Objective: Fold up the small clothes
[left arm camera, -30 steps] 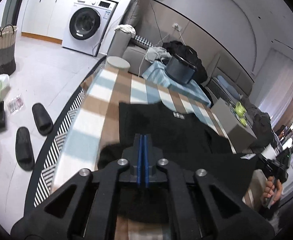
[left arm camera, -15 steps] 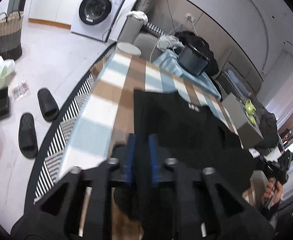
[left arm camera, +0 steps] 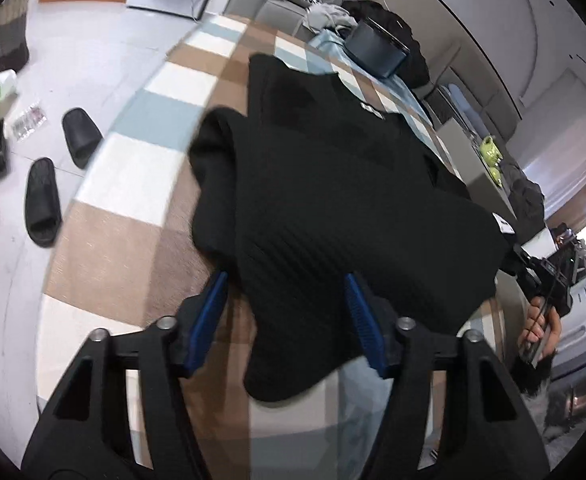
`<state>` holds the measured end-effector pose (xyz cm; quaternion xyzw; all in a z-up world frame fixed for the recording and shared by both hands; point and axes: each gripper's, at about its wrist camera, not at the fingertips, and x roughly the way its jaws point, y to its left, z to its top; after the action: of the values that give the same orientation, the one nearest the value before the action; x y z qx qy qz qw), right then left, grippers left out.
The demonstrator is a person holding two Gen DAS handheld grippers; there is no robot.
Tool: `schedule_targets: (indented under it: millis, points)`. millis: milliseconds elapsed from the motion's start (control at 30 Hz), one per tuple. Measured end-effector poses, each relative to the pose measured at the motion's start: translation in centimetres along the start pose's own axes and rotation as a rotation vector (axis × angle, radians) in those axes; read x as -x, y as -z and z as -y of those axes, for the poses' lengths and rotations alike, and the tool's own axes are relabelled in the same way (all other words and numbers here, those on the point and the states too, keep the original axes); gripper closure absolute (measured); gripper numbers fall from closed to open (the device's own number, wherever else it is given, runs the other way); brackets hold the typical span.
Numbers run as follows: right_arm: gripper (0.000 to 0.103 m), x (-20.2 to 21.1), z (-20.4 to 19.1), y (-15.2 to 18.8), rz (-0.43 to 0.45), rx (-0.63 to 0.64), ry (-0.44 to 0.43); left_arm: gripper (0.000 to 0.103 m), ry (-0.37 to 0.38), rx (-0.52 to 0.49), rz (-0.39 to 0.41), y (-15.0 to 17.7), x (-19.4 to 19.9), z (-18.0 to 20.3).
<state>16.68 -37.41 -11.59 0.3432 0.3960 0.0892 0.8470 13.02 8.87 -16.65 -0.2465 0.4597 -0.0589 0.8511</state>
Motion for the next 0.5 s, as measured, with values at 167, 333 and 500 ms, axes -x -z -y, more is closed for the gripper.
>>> schedule_targets:
  millis: [167,333,500]
  points:
    - [0.085,-0.6,0.2,0.2,-0.015,-0.016,0.003,0.100,0.030,-0.020,0.094,-0.1,1.3,0.6]
    - [0.098,-0.4,-0.9,-0.4,0.026,0.038,0.000,0.101,0.070,-0.028,0.221,-2.5,3.8,1.2]
    - [0.098,0.5,-2.6,-2.8,0.116,0.053,-0.053,0.101,0.072,-0.051,0.307,-7.1,4.1,1.5]
